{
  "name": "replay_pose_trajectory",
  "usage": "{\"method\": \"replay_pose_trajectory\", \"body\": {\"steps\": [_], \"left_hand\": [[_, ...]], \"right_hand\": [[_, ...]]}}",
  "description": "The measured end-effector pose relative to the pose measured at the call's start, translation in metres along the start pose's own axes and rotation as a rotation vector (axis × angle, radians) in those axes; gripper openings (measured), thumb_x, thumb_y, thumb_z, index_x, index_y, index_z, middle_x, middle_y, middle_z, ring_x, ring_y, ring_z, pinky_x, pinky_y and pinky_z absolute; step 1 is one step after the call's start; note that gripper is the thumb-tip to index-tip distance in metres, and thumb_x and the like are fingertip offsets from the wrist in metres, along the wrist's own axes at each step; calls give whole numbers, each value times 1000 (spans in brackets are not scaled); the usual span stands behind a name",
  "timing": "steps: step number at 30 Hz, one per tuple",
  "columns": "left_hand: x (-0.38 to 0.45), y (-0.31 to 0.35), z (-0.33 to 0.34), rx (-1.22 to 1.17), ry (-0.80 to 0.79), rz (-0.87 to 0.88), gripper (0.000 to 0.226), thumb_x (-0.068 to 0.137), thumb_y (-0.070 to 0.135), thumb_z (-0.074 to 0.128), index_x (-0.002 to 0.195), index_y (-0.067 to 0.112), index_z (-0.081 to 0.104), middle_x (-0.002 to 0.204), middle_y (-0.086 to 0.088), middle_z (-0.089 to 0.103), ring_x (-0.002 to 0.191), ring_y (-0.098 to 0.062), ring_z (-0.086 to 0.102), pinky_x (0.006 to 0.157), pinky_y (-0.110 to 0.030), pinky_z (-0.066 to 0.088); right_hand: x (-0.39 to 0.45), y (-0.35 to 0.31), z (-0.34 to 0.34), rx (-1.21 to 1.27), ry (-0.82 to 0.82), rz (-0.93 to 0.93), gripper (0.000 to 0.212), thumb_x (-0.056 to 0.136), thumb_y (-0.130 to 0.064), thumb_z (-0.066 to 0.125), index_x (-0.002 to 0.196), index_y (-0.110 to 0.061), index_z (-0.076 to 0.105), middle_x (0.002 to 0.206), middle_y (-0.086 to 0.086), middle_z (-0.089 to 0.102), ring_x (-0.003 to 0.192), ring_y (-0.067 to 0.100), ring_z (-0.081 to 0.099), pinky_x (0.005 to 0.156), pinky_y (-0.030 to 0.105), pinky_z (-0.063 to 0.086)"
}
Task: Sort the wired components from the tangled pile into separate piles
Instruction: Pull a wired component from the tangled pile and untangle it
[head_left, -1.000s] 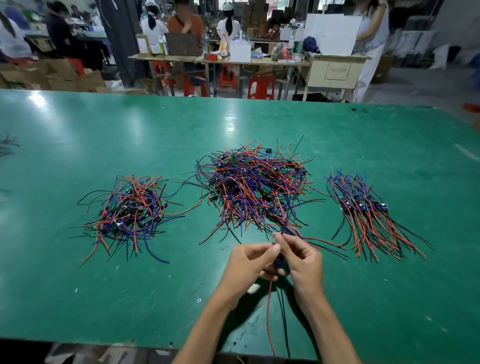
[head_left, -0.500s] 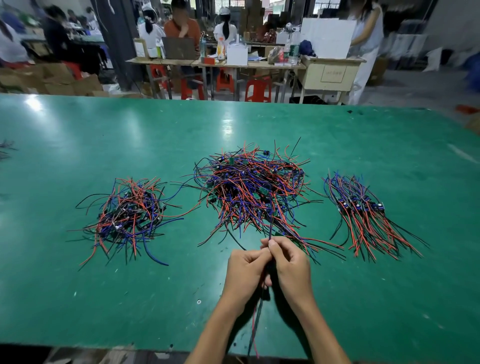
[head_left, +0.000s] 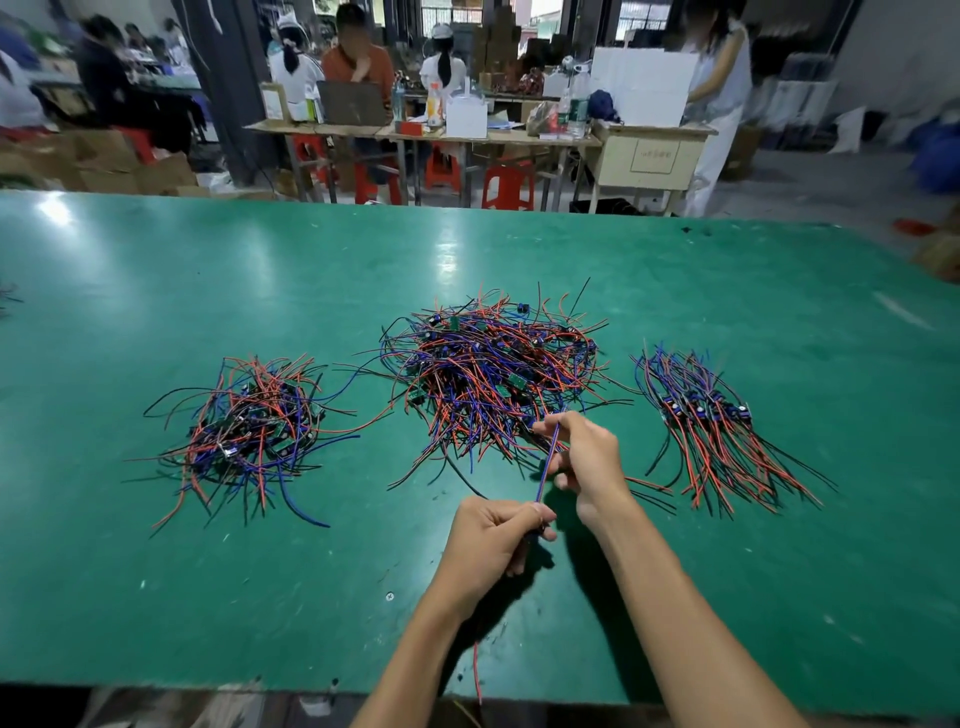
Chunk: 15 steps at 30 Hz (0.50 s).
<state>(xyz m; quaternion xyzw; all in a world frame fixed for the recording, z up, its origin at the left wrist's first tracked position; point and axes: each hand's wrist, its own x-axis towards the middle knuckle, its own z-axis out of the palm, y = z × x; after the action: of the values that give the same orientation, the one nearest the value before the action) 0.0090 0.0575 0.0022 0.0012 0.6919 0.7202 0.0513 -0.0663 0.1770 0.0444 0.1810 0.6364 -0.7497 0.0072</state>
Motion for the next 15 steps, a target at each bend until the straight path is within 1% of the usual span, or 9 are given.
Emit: {"method": "replay_pose_trajectory", "body": {"steps": [2,5,6,7,9,10,12,13,15], "left_hand": [[-1,1,-2,-34,-7,-18,25,94,11,64,76,7,80,77,-12,76,34,-11,41,37,-17,30],[-3,2,-3,-93,8,-47,22,93,17,64,80,11,81,79,-13,76,34,-12,42,34,-16,30],[-2,1,-4,-110,16,-60,23,95,17,64,80,12,81,75,-13,75,33,-12,42,33,-17,30],[-1,1,-5,-123,19,-77,25,96,19,63,78,13,80,66,-13,72,32,-13,42,33,-17,31],[2,1,-7,-142,-1,-105,33,98,23,61,71,12,76,49,-12,57,31,-15,41,34,-19,33],[3,1,-8,-142,-27,-112,35,99,25,61,69,12,73,48,-12,53,32,-16,41,35,-20,34],[3,2,-10,-151,-90,-122,34,98,28,63,70,11,73,51,-12,54,35,-16,45,39,-20,38],[3,3,-12,-180,-113,-135,31,97,28,65,75,9,75,56,-14,58,39,-16,49,42,-20,43],[3,5,-18,-257,-156,-173,25,95,22,68,94,-1,77,79,-19,71,50,-17,60,51,-22,52]], "right_hand": [[-1,-2,0,34,-48,28,15,95,-18,57,93,-11,70,94,5,80,40,8,42,38,18,27],[-9,9,-7,-44,-140,-34,25,100,-33,58,98,-13,74,93,6,79,43,8,47,37,18,31],[-15,17,-10,-74,-178,-67,27,101,-35,59,98,-14,75,90,6,79,44,7,50,37,17,33],[-22,26,-13,-107,-214,-117,26,100,-34,61,97,-14,77,87,6,78,47,6,55,38,15,37],[-35,46,-20,-180,-253,-238,19,99,-27,64,93,-16,79,79,2,76,60,5,64,50,14,45],[-38,53,-23,-192,-253,-283,18,99,-25,65,92,-16,79,77,1,75,65,8,65,57,18,48],[-40,61,-27,-144,-226,-319,17,99,-20,65,89,-14,77,78,5,74,69,17,66,65,27,52],[-38,63,-27,-124,-183,-335,17,100,-18,64,88,-13,76,80,6,75,71,16,66,68,27,53],[-35,65,-26,-90,-42,-354,18,101,-17,62,89,-14,75,84,4,77,73,13,67,68,26,55]]}}
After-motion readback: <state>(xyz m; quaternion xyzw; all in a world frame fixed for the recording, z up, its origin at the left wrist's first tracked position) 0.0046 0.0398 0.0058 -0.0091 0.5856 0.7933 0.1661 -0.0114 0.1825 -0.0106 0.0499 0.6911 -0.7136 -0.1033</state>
